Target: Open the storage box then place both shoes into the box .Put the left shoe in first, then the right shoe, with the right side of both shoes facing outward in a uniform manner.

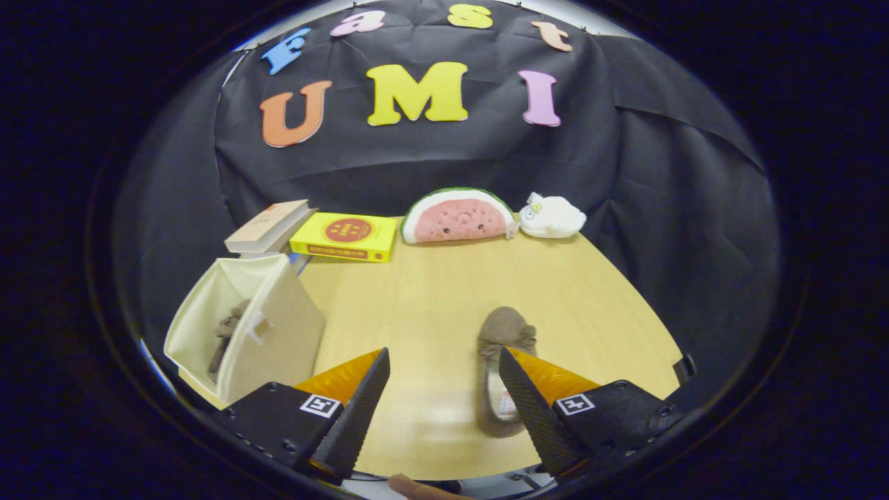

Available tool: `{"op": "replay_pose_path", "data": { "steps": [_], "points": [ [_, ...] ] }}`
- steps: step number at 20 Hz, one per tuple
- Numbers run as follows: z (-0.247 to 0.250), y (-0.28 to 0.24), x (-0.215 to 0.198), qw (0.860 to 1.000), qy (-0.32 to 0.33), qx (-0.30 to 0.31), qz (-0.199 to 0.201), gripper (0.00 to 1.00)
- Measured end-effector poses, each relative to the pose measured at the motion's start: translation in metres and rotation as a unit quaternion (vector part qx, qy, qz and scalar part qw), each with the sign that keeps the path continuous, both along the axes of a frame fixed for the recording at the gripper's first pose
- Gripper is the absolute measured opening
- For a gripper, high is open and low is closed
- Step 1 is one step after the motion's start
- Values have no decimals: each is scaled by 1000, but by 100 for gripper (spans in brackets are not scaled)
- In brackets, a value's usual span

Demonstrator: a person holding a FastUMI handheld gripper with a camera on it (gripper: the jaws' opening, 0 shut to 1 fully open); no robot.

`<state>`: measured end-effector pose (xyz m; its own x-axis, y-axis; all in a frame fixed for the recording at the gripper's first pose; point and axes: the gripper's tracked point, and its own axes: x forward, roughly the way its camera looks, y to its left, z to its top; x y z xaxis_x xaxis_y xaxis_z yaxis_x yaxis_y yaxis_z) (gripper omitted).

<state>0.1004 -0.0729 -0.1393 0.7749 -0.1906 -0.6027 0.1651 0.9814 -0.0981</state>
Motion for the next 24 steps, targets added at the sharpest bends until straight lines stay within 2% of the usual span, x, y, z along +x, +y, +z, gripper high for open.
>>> {"op": "replay_pose_path", "data": {
  "steps": [5,9,12,16,19,21,24],
  "points": [
    [-43,-80,3,998,32,-42,-44,96],
    [-78,-116,3,994,68,-28,-78,91],
    [-92,-118,8,994,75,-2,-76,87],
    [-108,-104,17,995,86,18,-46,59],
    [-116,-96,22,996,85,22,-34,20],
    [-115,-98,25,996,75,24,-43,2],
    [-115,-98,23,995,70,45,-51,1]
  ]
}}
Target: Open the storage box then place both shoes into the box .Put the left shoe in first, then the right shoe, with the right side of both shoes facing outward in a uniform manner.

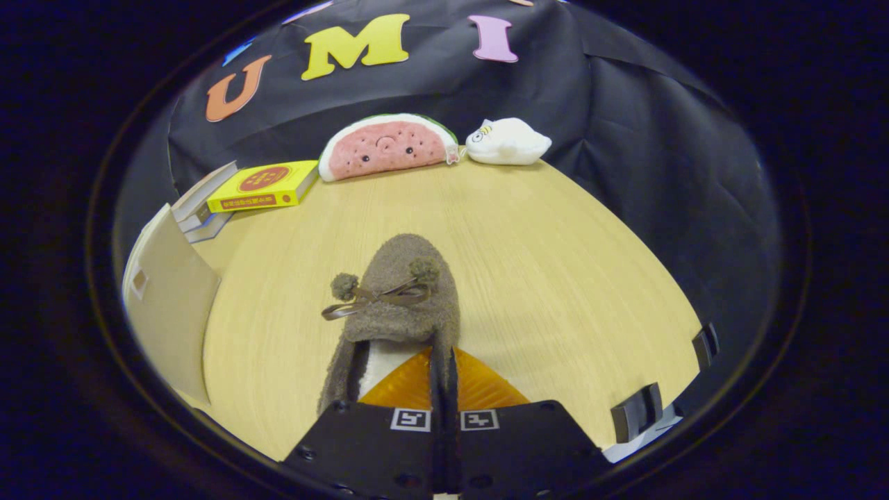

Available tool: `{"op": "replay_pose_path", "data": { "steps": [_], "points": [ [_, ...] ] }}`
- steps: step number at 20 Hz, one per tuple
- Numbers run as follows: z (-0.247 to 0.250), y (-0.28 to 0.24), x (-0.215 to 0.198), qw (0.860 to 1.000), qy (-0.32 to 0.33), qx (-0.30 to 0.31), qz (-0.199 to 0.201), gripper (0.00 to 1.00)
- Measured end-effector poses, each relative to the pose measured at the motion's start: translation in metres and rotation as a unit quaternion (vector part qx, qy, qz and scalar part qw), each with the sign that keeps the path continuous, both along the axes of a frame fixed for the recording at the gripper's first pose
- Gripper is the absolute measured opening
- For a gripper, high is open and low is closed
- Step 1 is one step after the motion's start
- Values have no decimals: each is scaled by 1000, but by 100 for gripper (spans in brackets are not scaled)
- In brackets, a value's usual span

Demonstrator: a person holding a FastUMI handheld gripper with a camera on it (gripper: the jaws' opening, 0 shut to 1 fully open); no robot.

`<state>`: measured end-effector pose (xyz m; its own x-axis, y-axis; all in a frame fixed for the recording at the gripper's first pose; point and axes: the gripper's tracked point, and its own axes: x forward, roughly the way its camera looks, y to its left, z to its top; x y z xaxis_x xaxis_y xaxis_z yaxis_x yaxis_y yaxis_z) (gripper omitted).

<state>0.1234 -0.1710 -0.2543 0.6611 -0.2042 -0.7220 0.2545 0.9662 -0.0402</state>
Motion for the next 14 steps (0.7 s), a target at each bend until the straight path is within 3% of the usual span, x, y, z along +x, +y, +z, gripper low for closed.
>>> {"op": "replay_pose_path", "data": {
  "steps": [6,14],
  "points": [
    [19,7,-15,996,-4,82,-23,0],
    [136,71,-26,985,-101,139,-2,0]
  ]
}}
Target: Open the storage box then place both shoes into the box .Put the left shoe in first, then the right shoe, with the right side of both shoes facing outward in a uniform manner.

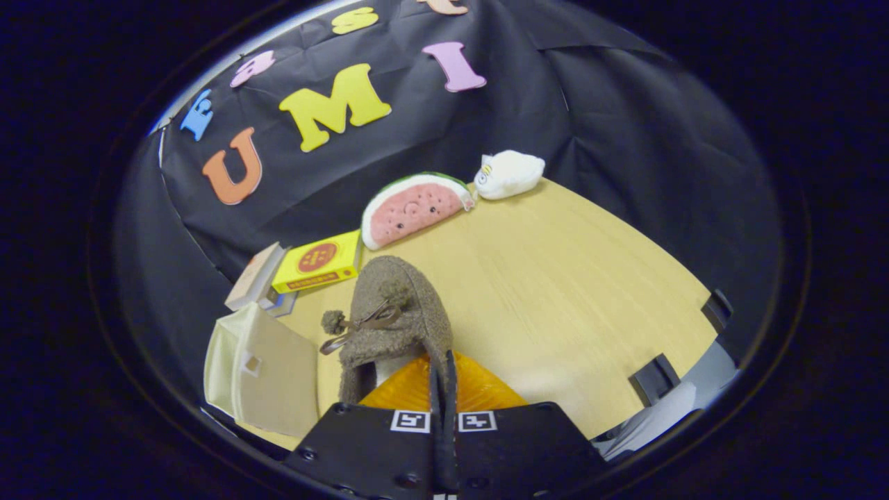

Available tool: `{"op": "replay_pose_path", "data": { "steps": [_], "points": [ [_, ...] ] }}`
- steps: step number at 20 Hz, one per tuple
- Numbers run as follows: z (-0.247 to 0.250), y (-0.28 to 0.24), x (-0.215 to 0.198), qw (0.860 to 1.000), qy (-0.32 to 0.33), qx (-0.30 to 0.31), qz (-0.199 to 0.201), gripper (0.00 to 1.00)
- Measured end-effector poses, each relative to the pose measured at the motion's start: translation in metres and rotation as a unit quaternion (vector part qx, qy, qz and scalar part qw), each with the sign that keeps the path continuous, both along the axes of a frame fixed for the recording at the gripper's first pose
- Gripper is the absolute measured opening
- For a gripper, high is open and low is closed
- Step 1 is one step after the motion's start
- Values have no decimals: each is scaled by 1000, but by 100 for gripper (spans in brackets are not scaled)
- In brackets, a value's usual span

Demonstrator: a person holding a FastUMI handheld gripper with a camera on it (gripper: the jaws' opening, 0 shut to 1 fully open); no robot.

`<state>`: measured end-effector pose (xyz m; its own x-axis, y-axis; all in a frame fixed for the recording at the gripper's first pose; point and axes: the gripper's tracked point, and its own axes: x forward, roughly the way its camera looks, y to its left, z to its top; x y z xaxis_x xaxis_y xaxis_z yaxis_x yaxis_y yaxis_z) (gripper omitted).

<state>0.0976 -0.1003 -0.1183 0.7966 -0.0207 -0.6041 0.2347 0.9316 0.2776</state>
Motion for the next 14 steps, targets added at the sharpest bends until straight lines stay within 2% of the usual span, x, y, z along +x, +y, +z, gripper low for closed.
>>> {"op": "replay_pose_path", "data": {
  "steps": [4,9,14],
  "points": [
    [38,76,-1,998,-24,20,56,0],
    [49,182,7,993,-26,24,116,0],
    [35,266,22,991,-13,37,130,0]
  ]
}}
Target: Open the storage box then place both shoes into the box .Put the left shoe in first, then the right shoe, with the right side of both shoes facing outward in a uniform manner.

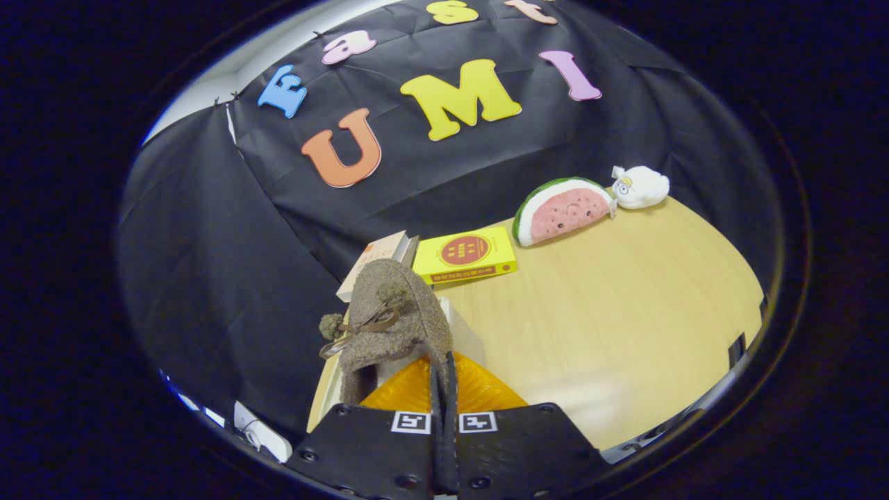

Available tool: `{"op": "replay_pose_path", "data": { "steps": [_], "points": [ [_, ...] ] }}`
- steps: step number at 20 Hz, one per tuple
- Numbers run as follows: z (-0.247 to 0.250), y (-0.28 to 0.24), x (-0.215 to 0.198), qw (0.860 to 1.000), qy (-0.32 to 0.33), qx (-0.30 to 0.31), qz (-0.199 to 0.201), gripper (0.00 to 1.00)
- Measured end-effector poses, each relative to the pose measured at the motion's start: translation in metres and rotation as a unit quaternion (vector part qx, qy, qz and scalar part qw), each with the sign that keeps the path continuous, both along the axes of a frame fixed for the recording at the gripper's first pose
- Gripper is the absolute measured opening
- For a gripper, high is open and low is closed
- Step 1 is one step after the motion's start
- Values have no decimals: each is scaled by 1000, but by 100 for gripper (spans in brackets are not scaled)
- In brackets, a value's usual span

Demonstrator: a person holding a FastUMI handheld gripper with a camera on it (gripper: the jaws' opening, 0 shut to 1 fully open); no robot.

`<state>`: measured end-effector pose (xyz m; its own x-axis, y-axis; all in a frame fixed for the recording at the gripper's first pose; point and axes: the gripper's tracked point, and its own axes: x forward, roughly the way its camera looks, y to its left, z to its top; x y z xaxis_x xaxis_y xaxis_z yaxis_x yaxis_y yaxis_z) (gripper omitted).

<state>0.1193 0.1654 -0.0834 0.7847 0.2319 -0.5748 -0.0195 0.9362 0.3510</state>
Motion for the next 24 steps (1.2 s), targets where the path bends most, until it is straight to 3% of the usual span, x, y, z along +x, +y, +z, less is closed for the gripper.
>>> {"op": "replay_pose_path", "data": {
  "steps": [5,14,24],
  "points": [
    [-46,22,27,998,20,-44,-38,0],
    [-73,39,27,987,-36,-154,-37,1],
    [-85,45,20,987,-36,-153,-29,6]
  ]
}}
